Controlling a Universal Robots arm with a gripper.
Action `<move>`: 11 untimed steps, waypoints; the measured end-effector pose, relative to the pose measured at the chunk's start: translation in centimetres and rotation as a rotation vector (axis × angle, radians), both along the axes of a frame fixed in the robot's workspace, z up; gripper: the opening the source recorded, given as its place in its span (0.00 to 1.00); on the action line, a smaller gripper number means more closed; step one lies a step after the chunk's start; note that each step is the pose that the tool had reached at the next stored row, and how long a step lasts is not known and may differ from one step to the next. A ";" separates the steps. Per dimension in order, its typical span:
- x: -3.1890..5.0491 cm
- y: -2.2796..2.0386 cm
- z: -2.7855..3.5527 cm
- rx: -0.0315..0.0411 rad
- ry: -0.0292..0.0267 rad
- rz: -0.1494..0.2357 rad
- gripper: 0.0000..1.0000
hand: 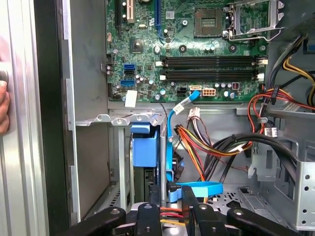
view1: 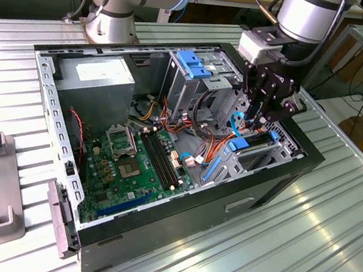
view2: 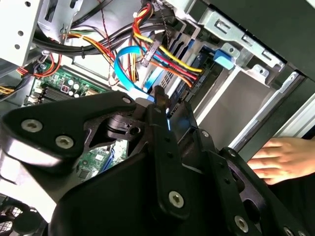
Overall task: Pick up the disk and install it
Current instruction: 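Insert the first disk wire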
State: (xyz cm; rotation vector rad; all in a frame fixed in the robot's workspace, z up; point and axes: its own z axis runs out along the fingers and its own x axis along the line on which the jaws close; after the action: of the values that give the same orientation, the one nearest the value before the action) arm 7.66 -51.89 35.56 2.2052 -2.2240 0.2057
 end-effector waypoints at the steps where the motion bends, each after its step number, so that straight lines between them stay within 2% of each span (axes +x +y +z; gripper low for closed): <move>1: -0.12 0.00 -0.01 0.0001 -0.0013 0.000 0.32; 5: -0.19 0.00 -0.05 0.0001 -0.0044 0.000 0.30; 7: -0.20 0.00 -0.07 0.0000 -0.0049 0.000 0.17; 8: -0.20 0.00 -0.10 -0.0001 -0.0052 0.000 0.16; 11: 0.09 -0.17 -0.15 -0.0074 -0.0057 0.000 0.16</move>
State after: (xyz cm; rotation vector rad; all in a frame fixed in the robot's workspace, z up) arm 7.75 -52.06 35.41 2.2038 -2.2224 0.2202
